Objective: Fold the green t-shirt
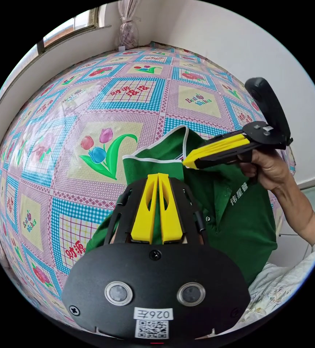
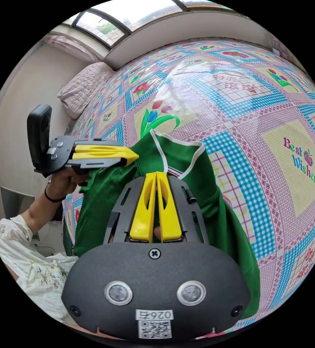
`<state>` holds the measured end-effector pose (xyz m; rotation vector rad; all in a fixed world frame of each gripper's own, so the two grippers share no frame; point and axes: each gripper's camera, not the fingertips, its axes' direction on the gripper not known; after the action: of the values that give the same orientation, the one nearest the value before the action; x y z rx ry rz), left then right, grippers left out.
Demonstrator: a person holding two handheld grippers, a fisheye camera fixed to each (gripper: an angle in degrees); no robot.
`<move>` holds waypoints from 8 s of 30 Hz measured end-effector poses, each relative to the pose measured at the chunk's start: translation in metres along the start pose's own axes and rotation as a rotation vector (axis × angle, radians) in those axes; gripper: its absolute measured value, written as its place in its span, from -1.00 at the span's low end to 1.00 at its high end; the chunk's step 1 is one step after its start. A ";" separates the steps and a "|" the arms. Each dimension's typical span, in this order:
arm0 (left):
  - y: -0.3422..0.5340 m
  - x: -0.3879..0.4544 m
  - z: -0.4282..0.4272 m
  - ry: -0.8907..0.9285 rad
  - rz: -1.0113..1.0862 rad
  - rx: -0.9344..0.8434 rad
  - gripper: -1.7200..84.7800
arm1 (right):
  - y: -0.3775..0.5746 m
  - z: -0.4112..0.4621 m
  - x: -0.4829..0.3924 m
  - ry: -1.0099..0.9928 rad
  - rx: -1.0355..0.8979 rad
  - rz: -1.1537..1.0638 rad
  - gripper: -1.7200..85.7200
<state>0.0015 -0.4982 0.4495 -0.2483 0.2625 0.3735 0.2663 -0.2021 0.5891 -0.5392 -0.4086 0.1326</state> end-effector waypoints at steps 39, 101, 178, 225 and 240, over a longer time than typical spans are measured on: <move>0.069 0.019 0.018 -0.091 0.045 0.104 -0.98 | 0.079 0.105 -0.163 0.732 -0.139 -0.382 -0.78; 0.309 0.072 -0.055 0.049 0.053 0.189 -0.98 | 0.518 -0.305 0.055 0.370 0.498 0.542 -0.79; 0.429 0.060 -0.127 -0.036 -0.232 0.115 -0.98 | 0.436 0.146 -0.413 1.510 -0.103 -0.842 -0.98; 0.125 0.215 -0.080 0.140 0.159 0.114 -0.62 | 0.471 -0.122 -0.205 0.858 0.315 -0.465 -0.91; 0.110 0.242 -0.042 0.070 0.109 0.056 -0.53 | 0.340 -0.204 0.061 0.215 0.149 -0.218 -0.83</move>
<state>0.1676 -0.3324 0.3178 -0.1929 0.3559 0.4648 0.3997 0.0054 0.2730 -0.3552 -0.2425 -0.1035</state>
